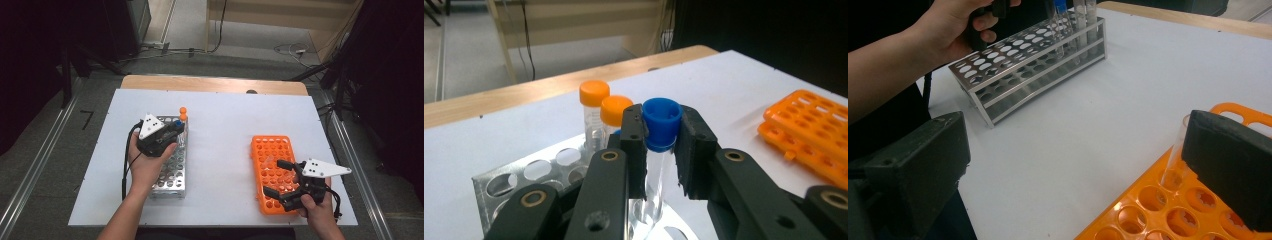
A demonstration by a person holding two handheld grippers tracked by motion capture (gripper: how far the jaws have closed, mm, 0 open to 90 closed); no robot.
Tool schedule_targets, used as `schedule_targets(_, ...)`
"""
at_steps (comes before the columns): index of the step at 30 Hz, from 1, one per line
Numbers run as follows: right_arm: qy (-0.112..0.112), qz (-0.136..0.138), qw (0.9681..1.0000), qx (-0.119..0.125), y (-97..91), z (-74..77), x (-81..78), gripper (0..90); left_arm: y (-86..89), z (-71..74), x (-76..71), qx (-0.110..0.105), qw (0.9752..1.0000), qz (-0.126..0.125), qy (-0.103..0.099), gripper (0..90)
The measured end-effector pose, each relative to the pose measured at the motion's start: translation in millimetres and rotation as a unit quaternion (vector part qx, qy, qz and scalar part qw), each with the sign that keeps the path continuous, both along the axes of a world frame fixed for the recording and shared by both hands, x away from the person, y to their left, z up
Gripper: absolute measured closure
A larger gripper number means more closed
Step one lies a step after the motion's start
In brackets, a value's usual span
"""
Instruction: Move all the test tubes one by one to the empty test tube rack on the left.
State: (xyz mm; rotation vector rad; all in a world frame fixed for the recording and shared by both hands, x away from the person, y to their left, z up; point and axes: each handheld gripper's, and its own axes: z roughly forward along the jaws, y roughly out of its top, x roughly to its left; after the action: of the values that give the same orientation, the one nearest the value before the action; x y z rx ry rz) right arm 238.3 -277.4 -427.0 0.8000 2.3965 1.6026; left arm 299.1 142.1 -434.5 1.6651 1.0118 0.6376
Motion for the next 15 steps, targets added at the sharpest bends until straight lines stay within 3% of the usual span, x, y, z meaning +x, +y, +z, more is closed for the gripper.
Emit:
schedule_targets(5,-0.001,-0.003,1.0000,0.000,-1.4,-0.1,0.5,0.0,-2.3,-3.5,2.6,0.016,0.9995,-0.006,0.028,76.1)
schedule_targets(8,-0.003,-0.005,1.0000,0.000,-2.8,0.3,0.8,0.0,-1.6,-2.7,3.6,0.011,0.9987,-0.014,0.047,74.7)
schedule_targets(15,-0.013,-0.015,0.9998,0.004,-12.6,6.3,1.3,0.0,-1.7,-0.7,3.7,0.013,0.9980,-0.026,0.057,62.0)
